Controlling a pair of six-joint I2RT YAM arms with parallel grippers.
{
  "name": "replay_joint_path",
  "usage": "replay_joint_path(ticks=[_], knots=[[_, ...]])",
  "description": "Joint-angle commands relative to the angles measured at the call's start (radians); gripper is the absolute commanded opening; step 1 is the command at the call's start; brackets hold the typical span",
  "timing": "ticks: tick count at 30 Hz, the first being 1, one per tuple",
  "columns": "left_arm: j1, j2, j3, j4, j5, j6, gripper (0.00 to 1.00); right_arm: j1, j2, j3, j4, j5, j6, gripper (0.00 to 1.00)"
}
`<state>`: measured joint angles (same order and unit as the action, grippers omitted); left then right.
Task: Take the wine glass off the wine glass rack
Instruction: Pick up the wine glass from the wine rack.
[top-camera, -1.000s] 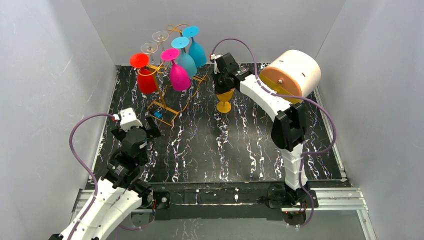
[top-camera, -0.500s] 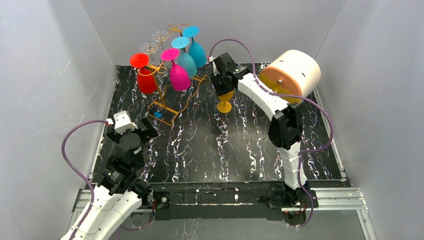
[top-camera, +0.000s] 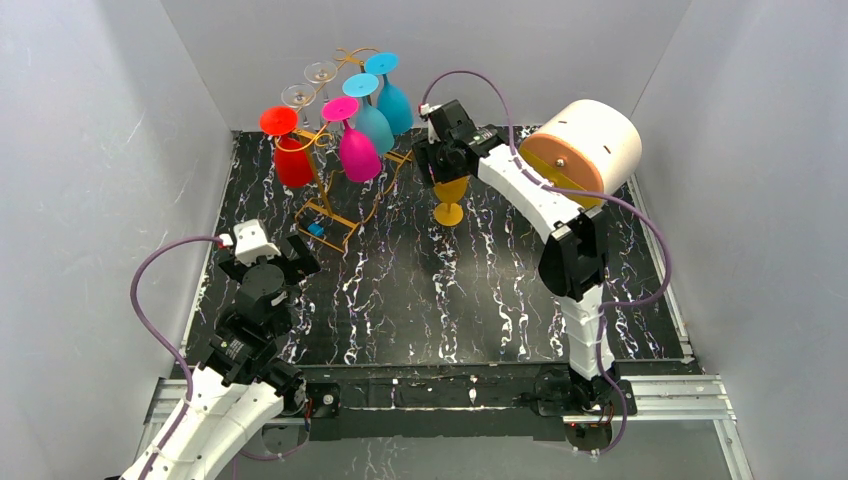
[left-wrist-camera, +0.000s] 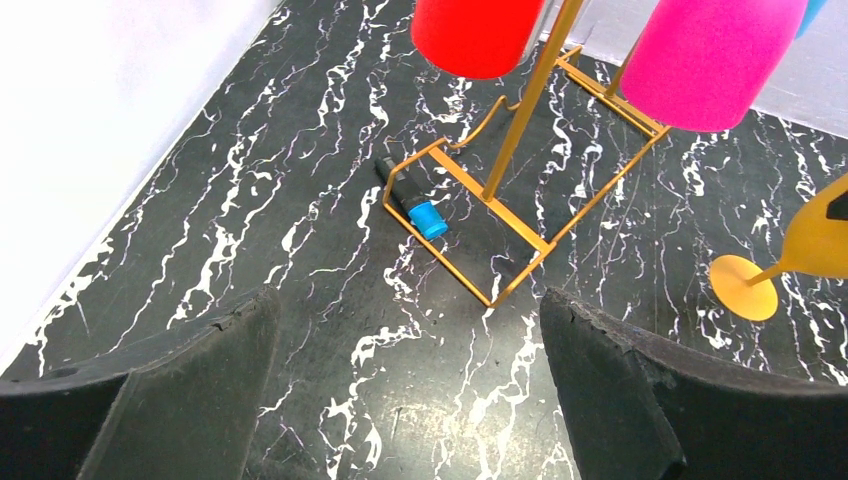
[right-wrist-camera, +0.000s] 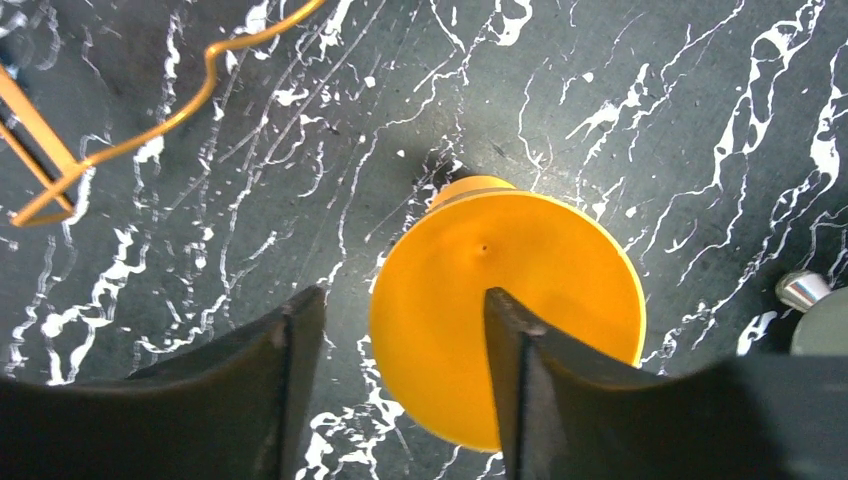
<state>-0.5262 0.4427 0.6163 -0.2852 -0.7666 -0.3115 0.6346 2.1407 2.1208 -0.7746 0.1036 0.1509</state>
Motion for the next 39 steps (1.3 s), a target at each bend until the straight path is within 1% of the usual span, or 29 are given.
replay_joint_path(ticks=[1,3,6,8,12,14,16,20,23,28,31,39], knots=[[0.003,0.002,0.000,0.033,0.025,-0.006,0.98,-0.004,-0.124,0.034,0.098,-0.022,0.105,0.78],[0.003,0.003,-0.002,0.034,0.033,-0.007,0.98,-0.005,-0.157,0.009,0.142,-0.048,0.148,0.82],[0.003,0.007,-0.003,0.035,0.031,-0.008,0.98,-0.010,-0.216,-0.050,0.265,-0.134,0.254,0.83],[0.003,0.013,0.000,0.032,0.032,-0.011,0.98,-0.012,-0.270,-0.127,0.391,-0.210,0.349,0.82],[0.002,0.019,0.003,0.023,0.035,-0.012,0.98,-0.014,-0.360,-0.322,0.715,-0.312,0.583,0.82],[0.003,0.019,0.003,0.023,0.034,-0.012,0.98,-0.013,-0.366,-0.346,0.831,-0.351,0.693,0.81],[0.003,0.020,0.005,0.022,0.024,-0.013,0.98,-0.014,-0.331,-0.323,0.896,-0.395,0.787,0.79],[0.003,0.022,0.006,0.017,0.021,-0.017,0.98,-0.013,-0.224,-0.211,0.937,-0.470,0.914,0.74],[0.003,0.025,0.007,0.012,0.015,-0.018,0.98,-0.002,-0.155,-0.135,0.936,-0.471,0.952,0.70],[0.003,0.036,0.009,0.012,0.011,-0.015,0.98,0.021,-0.089,-0.051,0.928,-0.462,0.972,0.68],[0.003,0.056,0.020,-0.002,0.014,-0.018,0.98,0.026,-0.070,-0.029,0.932,-0.442,0.979,0.65],[0.005,0.071,0.023,-0.009,0.018,-0.019,0.98,0.033,-0.040,0.015,0.933,-0.420,0.981,0.63]])
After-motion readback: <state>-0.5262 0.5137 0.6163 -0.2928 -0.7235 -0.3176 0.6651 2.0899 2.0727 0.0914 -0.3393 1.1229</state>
